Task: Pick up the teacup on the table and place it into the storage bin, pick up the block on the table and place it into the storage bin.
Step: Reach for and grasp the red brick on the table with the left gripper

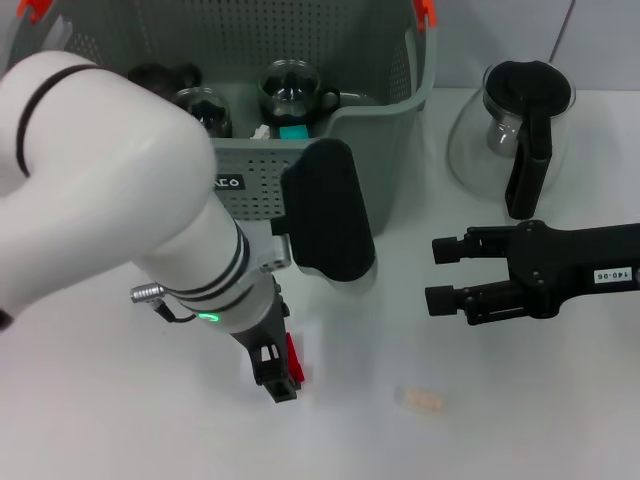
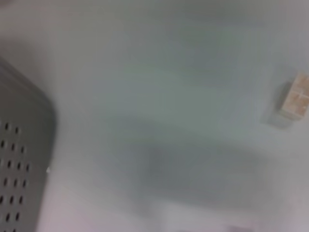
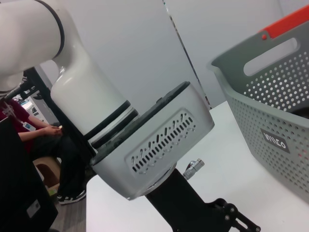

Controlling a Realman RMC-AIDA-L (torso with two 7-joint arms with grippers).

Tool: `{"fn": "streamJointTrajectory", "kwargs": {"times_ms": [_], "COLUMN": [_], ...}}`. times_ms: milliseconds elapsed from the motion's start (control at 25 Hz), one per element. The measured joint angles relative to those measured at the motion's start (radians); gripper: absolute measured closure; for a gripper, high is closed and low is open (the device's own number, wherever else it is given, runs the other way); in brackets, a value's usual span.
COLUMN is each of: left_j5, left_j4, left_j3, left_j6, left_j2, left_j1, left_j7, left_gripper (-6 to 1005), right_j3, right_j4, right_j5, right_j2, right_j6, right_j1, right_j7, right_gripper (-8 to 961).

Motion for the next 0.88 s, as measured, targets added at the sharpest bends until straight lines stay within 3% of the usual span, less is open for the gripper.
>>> {"fn": "streamJointTrajectory", "kwargs": {"times_ms": [880], "left_j5": [0.019], "left_j4": [0.029], "left_j3": [0.049], "left_j6": [-0.027], "left_j2": [-0.002], "left_j1": [-0.010], "left_j7": [-0.064], "left_gripper": [125], "right_j3": [0.000], "right_j4": [0.000], "right_j5": [0.002], "right_j2": [0.000], "right_j6": [0.005], "right_j1": [0.000], "right_j7": [-0.002], "right_gripper": [56]}}
